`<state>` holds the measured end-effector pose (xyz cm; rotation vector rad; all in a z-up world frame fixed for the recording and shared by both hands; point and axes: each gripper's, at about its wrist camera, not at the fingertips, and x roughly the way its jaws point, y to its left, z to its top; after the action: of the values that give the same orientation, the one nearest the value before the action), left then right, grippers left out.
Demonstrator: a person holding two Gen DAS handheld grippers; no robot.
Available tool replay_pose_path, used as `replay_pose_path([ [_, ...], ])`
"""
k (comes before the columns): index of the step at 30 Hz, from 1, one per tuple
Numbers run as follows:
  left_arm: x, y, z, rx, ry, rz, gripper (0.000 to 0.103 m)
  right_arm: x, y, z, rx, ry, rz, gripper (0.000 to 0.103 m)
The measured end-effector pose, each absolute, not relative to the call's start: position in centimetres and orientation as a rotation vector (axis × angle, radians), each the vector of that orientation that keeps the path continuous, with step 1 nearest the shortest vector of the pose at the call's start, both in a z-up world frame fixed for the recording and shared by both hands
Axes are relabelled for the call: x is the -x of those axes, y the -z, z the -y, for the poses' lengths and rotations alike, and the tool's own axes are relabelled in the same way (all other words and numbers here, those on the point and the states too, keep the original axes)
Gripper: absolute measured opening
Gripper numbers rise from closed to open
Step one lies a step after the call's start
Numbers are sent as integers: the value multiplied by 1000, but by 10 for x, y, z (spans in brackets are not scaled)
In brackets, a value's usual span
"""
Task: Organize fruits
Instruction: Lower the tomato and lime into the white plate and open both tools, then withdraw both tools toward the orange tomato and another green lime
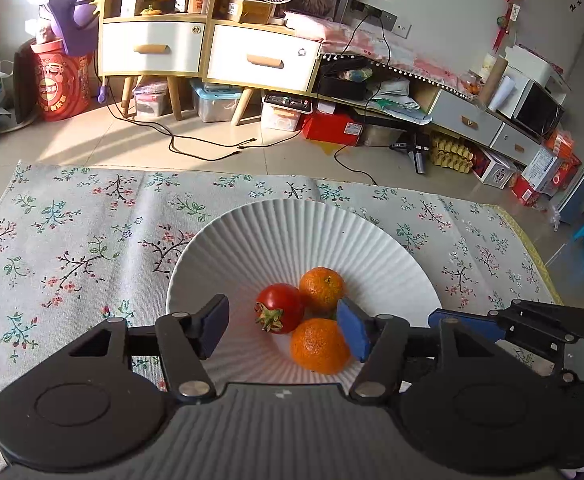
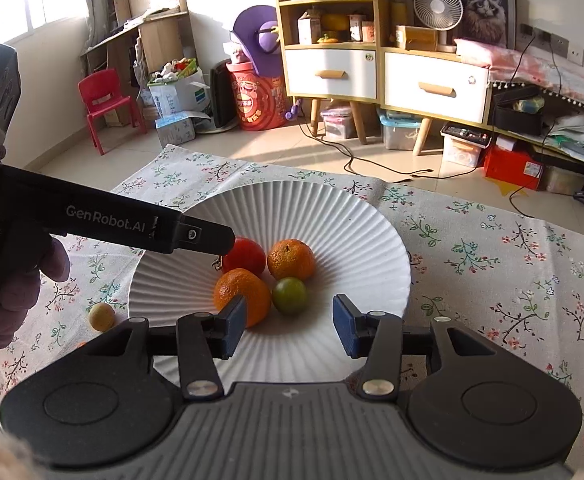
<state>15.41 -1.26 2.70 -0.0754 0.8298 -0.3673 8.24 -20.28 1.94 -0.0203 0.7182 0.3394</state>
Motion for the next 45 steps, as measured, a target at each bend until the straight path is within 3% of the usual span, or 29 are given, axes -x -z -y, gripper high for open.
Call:
replay_pose_path([
  [6, -132, -26, 0, 55, 357, -816, 74, -67, -21, 208, -7, -329, -720, 54],
  [11, -111, -23, -10, 26, 345, -806, 84, -52, -20, 210, -23, -331, -724, 69],
  [19, -90, -19, -22, 3, 305, -806, 97, -39, -15, 208, -31, -334, -728, 85],
  [26, -67, -1, -36, -17, 259, -756, 100, -30, -7, 203, 6, -328, -716, 97],
  [37, -55, 36, -51, -16, 226, -805, 100, -24, 21, 198, 71, -276, -719, 98],
  [45, -40, 46, -47, -90, 230, -715, 100, -26, 33, 188, 133, -270, -721, 96],
])
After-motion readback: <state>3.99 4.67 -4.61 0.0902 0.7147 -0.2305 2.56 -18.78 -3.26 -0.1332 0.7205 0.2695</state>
